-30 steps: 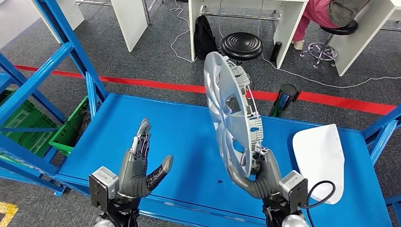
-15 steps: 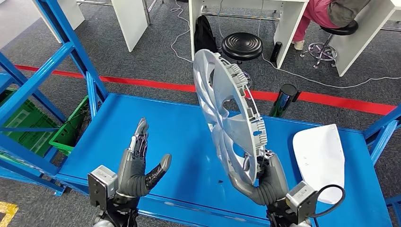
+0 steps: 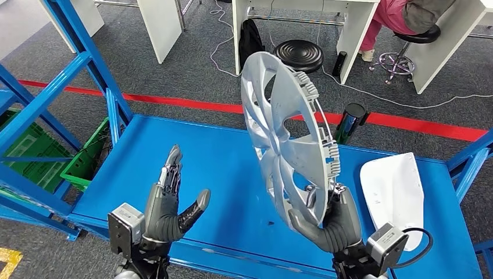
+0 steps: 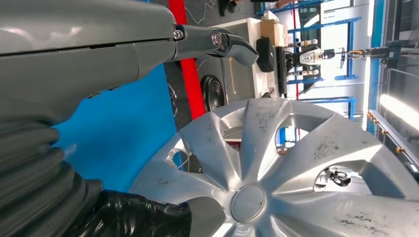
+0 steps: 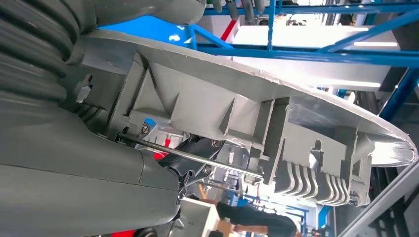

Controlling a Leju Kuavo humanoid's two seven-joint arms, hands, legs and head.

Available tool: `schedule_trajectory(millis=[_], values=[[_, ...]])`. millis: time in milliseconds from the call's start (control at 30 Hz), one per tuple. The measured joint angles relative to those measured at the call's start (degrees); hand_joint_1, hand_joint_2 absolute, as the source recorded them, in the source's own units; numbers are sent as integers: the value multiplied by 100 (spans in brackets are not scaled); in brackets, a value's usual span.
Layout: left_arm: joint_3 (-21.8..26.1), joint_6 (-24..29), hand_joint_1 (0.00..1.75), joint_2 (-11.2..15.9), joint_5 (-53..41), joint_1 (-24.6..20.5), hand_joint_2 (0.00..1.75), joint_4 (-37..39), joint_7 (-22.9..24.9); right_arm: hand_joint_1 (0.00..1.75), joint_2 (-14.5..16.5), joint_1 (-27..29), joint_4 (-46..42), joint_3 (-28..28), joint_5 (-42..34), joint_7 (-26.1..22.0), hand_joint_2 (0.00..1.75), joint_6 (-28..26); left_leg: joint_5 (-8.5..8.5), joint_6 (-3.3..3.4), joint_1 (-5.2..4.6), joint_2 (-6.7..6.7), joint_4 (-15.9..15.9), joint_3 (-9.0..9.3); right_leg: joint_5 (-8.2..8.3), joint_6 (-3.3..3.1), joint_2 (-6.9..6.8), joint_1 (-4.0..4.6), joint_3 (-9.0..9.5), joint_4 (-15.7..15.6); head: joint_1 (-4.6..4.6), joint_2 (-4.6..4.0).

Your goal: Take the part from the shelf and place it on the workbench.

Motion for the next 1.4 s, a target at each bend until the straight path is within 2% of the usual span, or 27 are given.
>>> schedule_trajectory(millis=[200,533,667,900,1400], values=[[0,57,0,2,7,2,175,0,-2,175,-33,51,-20,-70,-207,-137,175,113,0,0,0,-2,0,-1,0,0,-1,0,-1,0,-2,-1],[10,185,0,33,181,73,175,-48,-35,175,-84,253,-483,-224,-132,-391,175,166,-1,1,0,-5,0,-3,-2,2,-4,0,-1,0,-2,-1],[13,189,0,49,168,87,0,-62,-47,175,-97,288,-606,-258,-117,-391,175,166,-1,0,0,-5,0,-3,-2,2,-4,0,-1,0,-1,-1],[11,400,0,58,-235,101,0,-124,3,175,-116,316,-793,-272,86,-376,175,120,0,0,0,-5,0,-2,-2,2,-4,0,-1,0,-3,-1],[7,492,0,104,-387,105,0,-213,5,175,-116,317,-852,-251,82,-364,175,87,0,0,0,-6,0,-4,-2,2,-5,0,-1,0,-1,-1]])
